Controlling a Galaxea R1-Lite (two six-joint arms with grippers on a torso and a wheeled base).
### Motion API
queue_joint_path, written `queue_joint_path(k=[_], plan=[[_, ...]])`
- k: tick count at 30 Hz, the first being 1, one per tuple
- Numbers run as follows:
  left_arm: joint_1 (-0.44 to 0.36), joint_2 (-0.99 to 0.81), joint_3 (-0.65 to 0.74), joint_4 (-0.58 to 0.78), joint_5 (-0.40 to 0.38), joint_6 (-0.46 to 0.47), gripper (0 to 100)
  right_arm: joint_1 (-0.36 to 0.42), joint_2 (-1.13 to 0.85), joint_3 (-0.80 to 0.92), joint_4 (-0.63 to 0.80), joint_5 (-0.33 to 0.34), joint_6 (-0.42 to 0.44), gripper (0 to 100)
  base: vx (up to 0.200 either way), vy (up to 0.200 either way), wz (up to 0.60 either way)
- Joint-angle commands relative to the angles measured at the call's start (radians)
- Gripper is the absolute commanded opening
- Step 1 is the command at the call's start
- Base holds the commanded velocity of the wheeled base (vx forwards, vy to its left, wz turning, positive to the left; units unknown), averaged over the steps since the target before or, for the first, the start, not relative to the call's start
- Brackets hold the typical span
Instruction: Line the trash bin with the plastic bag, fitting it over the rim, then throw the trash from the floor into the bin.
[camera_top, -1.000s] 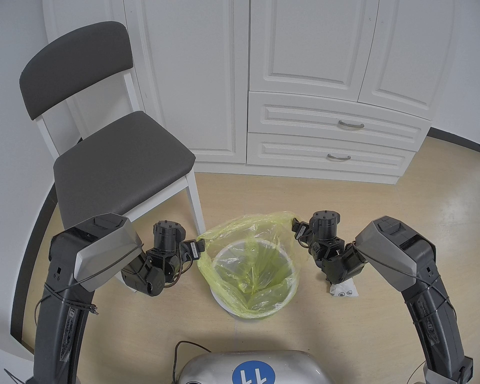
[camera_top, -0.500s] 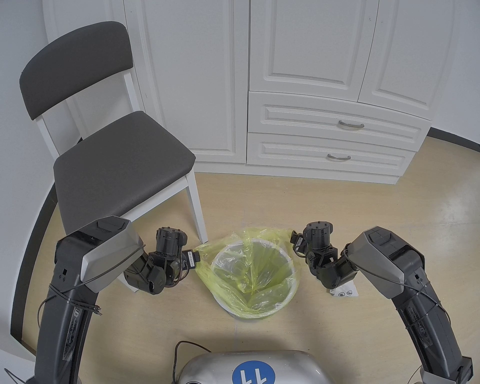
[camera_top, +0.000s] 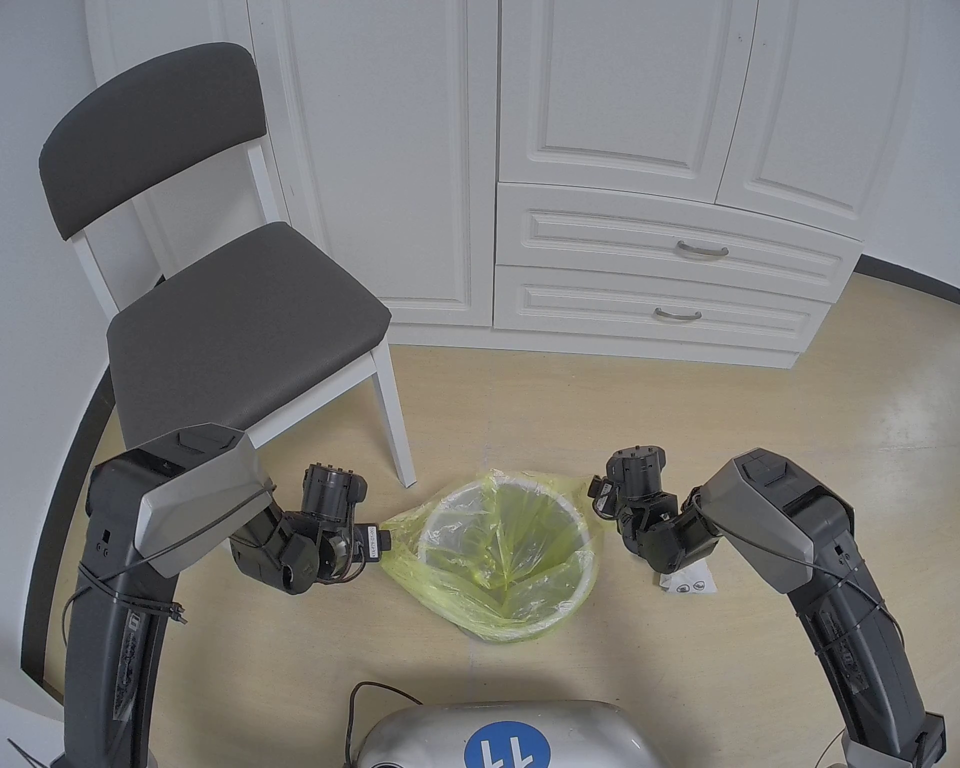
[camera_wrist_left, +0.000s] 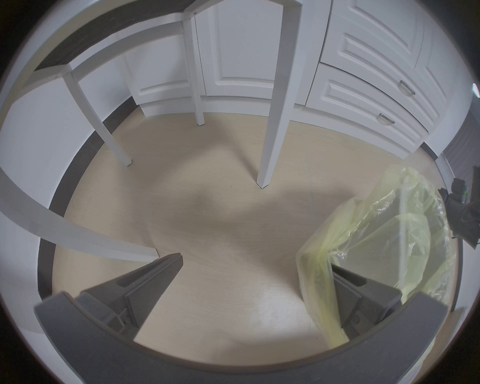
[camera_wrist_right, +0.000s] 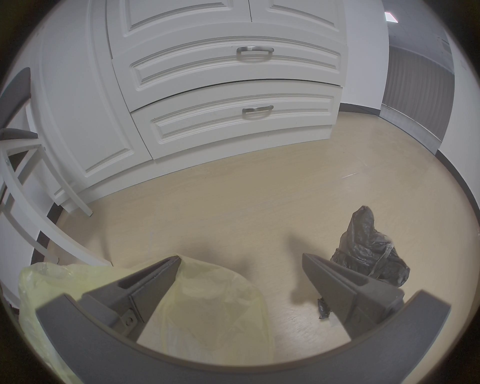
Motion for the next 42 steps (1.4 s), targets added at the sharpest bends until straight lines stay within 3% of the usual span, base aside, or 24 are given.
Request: queue_joint_path(k=[1,11,20,24,28,32,37,42], plan=[[0.001,-0.068,0.038,-0.003,-0.003,0.006,100,0.000,-0.083,0.067,-0.008,0.000,0.000,100,0.000,0.000,0.00],[-0.027,-0.165,0.126,-0.063,-0.027,0.009,100,0.011,-0.241,0.222,-0.009,0.000,-0.035,100,0.000,0.000,0.00],[-0.067,-0.186,0.238,-0.176,-0.044,0.082,100,0.031,-0.339,0.428,-0.086,0.012,-0.168,100,0.000,0.000,0.00],[-0.120,-0.145,0.259,-0.204,-0.055,0.090,100,0.039,-0.367,0.588,-0.127,0.061,-0.300,100,0.000,0.000,0.00],[-0.122,-0.119,0.259,-0.219,-0.050,0.093,100,0.042,-0.354,0.649,-0.173,0.095,-0.353,100,0.000,0.000,0.00],[-0.120,-0.127,0.282,-0.209,-0.057,0.104,100,0.068,-0.348,0.689,-0.183,0.113,-0.373,100,0.000,0.000,0.00],[-0.110,-0.154,0.342,-0.213,-0.066,0.183,100,0.092,-0.357,0.747,-0.181,0.149,-0.380,100,0.000,0.000,0.00],[-0.107,-0.197,0.393,-0.206,-0.122,0.194,100,0.102,-0.368,0.796,-0.184,0.185,-0.414,100,0.000,0.000,0.00]])
